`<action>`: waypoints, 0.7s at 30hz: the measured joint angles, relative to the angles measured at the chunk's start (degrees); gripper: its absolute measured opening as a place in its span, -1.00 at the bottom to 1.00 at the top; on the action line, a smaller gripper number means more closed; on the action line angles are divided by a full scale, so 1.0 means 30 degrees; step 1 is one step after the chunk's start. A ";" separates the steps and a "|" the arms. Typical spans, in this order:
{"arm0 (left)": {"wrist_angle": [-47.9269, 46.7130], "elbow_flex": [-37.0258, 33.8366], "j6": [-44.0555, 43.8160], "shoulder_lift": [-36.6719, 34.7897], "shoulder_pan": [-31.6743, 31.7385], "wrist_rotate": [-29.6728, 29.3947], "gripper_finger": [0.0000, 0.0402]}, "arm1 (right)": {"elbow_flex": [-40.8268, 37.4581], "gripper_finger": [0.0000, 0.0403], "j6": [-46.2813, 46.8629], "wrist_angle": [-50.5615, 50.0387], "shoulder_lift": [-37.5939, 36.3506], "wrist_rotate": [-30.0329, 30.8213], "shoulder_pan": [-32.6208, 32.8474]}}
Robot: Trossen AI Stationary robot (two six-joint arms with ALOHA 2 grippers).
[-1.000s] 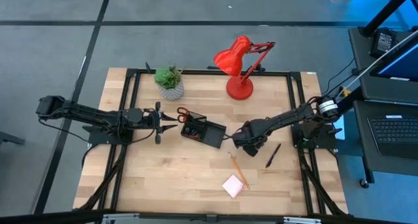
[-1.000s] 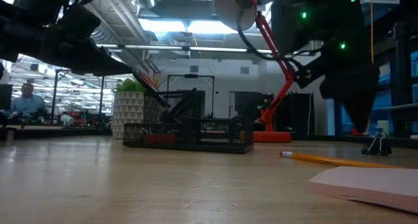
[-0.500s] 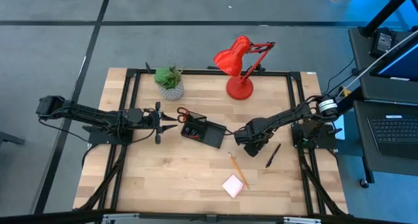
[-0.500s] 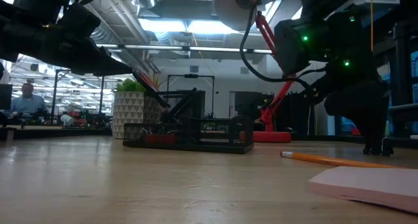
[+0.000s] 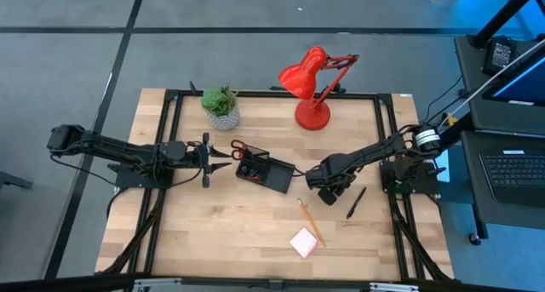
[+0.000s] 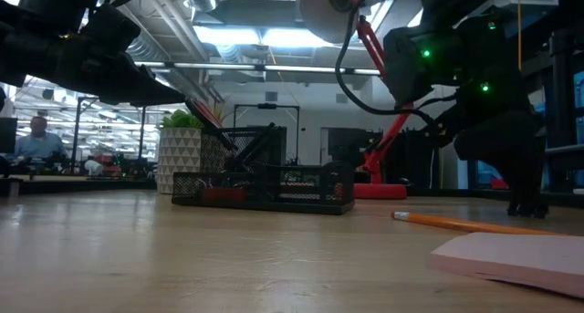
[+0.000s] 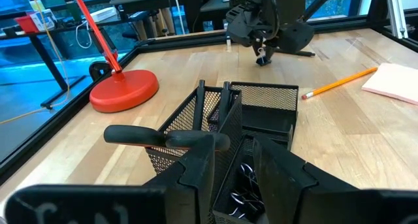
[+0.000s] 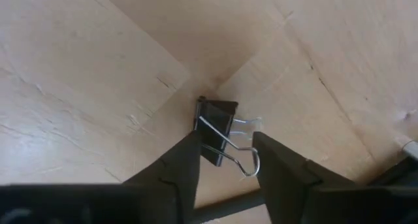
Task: Pick and place office supplies into organizer
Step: Put the black binder clip into the black desk organizer
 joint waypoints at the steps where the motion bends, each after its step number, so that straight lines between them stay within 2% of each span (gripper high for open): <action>1: 0.0000 0.0000 0.0000 0.0001 0.0000 0.0000 -0.50 | 0.0000 -0.38 -0.0072 0.0000 0.0000 0.0000 0.0000; 11: 0.0000 0.0000 0.0000 -0.0005 0.0000 0.0000 -0.50 | 0.0029 -0.78 -0.0137 -0.0066 -0.0034 -0.0034 0.0000; 21: 0.0000 0.0000 0.0000 -0.0001 0.0000 0.0000 -0.50 | 0.0051 -0.90 -0.0496 -0.0146 -0.0051 -0.0408 0.0000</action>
